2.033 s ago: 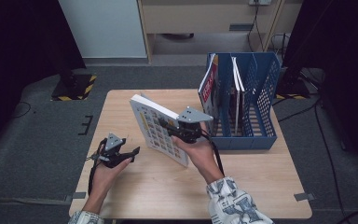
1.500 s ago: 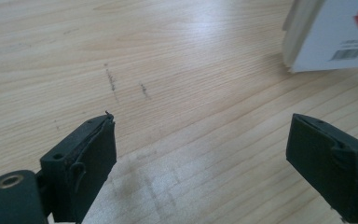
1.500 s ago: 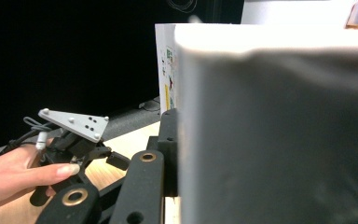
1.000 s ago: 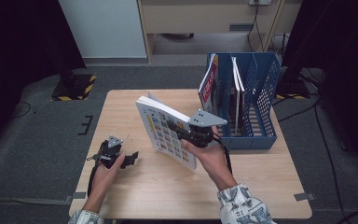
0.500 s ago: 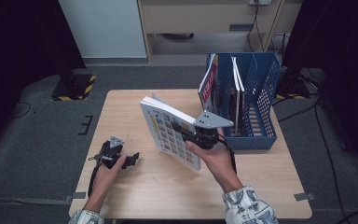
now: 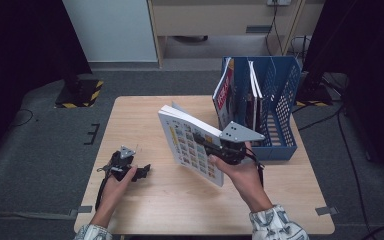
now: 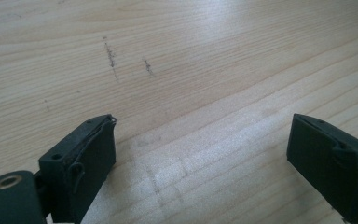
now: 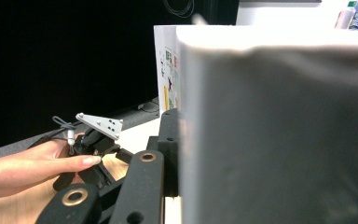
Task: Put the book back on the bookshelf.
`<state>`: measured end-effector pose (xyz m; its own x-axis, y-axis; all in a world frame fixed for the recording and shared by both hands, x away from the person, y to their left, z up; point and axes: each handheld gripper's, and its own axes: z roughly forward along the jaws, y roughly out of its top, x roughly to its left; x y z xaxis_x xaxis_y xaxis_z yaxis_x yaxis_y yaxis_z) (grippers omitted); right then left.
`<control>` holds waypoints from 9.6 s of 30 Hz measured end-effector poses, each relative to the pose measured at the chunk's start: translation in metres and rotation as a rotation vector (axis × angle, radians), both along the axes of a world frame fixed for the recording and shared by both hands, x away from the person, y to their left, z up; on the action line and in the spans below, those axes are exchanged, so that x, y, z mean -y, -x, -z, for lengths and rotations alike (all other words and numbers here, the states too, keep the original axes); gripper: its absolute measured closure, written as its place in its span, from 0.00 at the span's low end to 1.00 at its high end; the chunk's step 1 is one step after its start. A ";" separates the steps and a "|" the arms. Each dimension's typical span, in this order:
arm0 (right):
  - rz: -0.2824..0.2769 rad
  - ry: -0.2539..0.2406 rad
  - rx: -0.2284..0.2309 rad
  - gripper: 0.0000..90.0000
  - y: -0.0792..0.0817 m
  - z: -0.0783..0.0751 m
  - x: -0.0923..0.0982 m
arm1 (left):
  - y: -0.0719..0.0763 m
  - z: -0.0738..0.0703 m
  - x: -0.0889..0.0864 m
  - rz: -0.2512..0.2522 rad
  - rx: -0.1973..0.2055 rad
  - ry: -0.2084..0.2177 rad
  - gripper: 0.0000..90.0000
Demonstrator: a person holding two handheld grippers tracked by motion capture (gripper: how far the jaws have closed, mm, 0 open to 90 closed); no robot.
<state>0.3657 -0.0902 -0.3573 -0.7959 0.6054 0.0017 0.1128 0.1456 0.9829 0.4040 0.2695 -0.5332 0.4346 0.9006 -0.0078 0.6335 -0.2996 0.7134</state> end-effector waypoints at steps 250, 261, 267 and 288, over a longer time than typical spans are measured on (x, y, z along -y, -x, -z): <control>0.819 -0.039 0.006 0.82 -0.139 -0.056 0.196 | 0.003 0.004 0.007 0.042 -0.010 -0.013 0.00; 0.829 -0.053 0.018 0.82 -0.143 -0.041 0.194 | 0.003 0.004 0.007 0.045 -0.012 -0.019 0.00; 0.823 -0.057 0.007 0.82 -0.145 -0.030 0.192 | 0.003 0.004 0.007 0.045 -0.012 -0.019 0.00; 0.827 -0.059 -0.016 0.82 -0.143 0.003 0.193 | 0.003 0.004 0.007 0.045 -0.012 -0.019 0.00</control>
<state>0.5083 -0.2836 -0.3602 -0.0929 0.9939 0.0590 0.1751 -0.0420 0.9836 0.4009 0.2627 -0.5372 0.4747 0.8802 0.0033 0.6276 -0.3411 0.6999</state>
